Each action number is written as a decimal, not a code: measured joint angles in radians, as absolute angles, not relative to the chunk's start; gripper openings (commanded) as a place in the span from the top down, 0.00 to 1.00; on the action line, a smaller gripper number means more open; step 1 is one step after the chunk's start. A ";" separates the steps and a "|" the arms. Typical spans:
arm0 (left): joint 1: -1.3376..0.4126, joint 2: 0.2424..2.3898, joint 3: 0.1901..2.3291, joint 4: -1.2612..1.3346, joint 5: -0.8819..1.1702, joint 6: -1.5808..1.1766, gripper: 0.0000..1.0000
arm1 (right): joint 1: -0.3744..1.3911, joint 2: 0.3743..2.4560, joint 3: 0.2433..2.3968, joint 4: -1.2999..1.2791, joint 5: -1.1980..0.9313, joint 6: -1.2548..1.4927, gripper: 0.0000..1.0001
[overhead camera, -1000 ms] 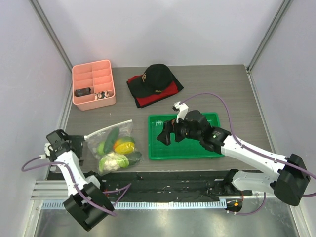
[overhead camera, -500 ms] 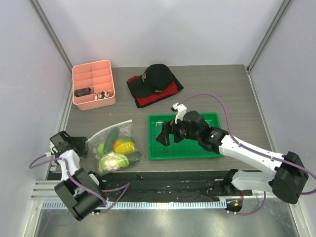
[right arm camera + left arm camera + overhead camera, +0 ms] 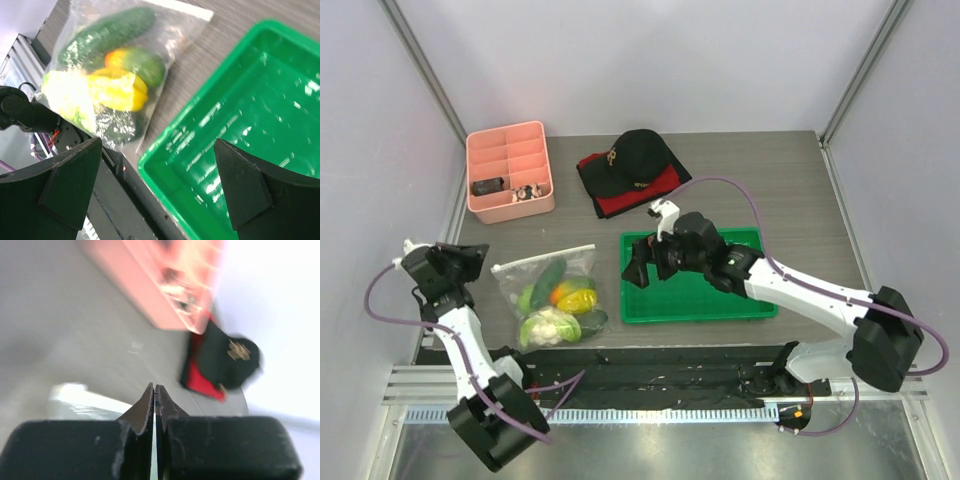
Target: Open the zip-top bag and remove the fake food
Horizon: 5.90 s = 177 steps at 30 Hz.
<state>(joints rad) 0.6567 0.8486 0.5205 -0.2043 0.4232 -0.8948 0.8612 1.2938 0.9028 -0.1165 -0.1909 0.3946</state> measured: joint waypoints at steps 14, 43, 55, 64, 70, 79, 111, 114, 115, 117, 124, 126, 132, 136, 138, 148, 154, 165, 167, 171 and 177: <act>0.341 0.698 0.640 -0.403 0.218 -0.851 0.06 | 0.862 1.492 1.186 -0.131 -0.232 0.265 0.00; 0.605 1.200 0.546 -0.306 0.393 -0.810 0.27 | 0.969 1.633 1.178 -0.080 -0.150 0.429 0.00; 0.500 1.106 0.633 -0.362 0.385 -0.804 1.00 | 1.012 1.631 1.172 -0.044 -0.142 0.399 0.00; 0.489 0.562 0.824 -0.594 0.204 -0.928 1.00 | 1.176 1.787 1.340 -0.006 -0.068 0.287 0.00; 0.488 0.535 0.746 -0.663 0.239 -1.020 1.00 | 1.240 1.790 1.341 0.065 0.020 0.235 0.00; 0.432 0.450 0.654 -0.611 0.386 -1.101 1.00 | 1.095 1.802 1.343 0.059 -0.095 0.492 0.12; 0.142 0.362 0.482 -0.393 0.470 -1.267 0.99 | 0.982 1.683 1.250 -0.121 -0.060 0.282 0.00; 0.114 0.373 0.493 -0.390 0.445 -1.279 0.99 | 1.013 1.586 1.191 -0.108 0.014 0.257 0.00; 0.104 0.373 0.494 -0.388 0.437 -1.282 0.99 | 1.033 1.569 1.179 -0.089 0.033 0.262 0.00; 0.086 0.371 0.495 -0.385 0.422 -1.291 1.00 | 1.089 1.554 1.147 -0.016 0.071 0.274 0.00; 0.041 0.370 0.495 -0.384 0.387 -1.319 1.00 | 1.257 1.650 1.108 0.208 0.191 0.350 0.00; 0.030 0.370 0.495 -0.384 0.380 -1.329 1.00 | 1.278 1.687 1.104 0.265 0.221 0.329 0.00; 0.015 0.364 0.495 -0.388 0.356 -1.368 0.99 | 1.348 1.760 1.087 0.439 0.378 0.233 0.00; -0.004 0.354 0.495 -0.416 0.332 -1.423 0.99 | 1.384 1.841 1.098 0.543 0.493 0.136 0.00; -0.013 0.331 0.495 -0.451 0.318 -1.447 0.99 | 1.406 1.887 1.122 0.585 0.552 0.074 0.00; -0.016 0.241 0.509 -0.596 0.261 -1.549 0.95 | 1.439 1.931 1.151 0.753 0.627 -0.075 0.00; -0.015 0.244 0.547 -0.627 0.243 -1.565 0.68 | 1.441 1.951 1.190 0.789 0.675 -0.126 0.13; -0.019 0.272 0.781 -0.796 0.149 -1.362 0.09 | 1.422 2.003 1.096 1.053 0.710 -0.203 0.93; -0.019 0.322 0.865 -0.842 0.075 -1.240 0.15 | 1.402 1.966 1.030 1.077 0.652 -0.185 0.93; -0.018 0.433 0.925 -0.845 0.066 -1.016 0.23 | 1.295 1.816 0.890 1.008 0.373 -0.094 0.94; -0.019 0.725 0.932 -0.829 0.256 -0.753 0.36 | 1.099 1.710 0.954 0.701 -0.107 -0.044 0.94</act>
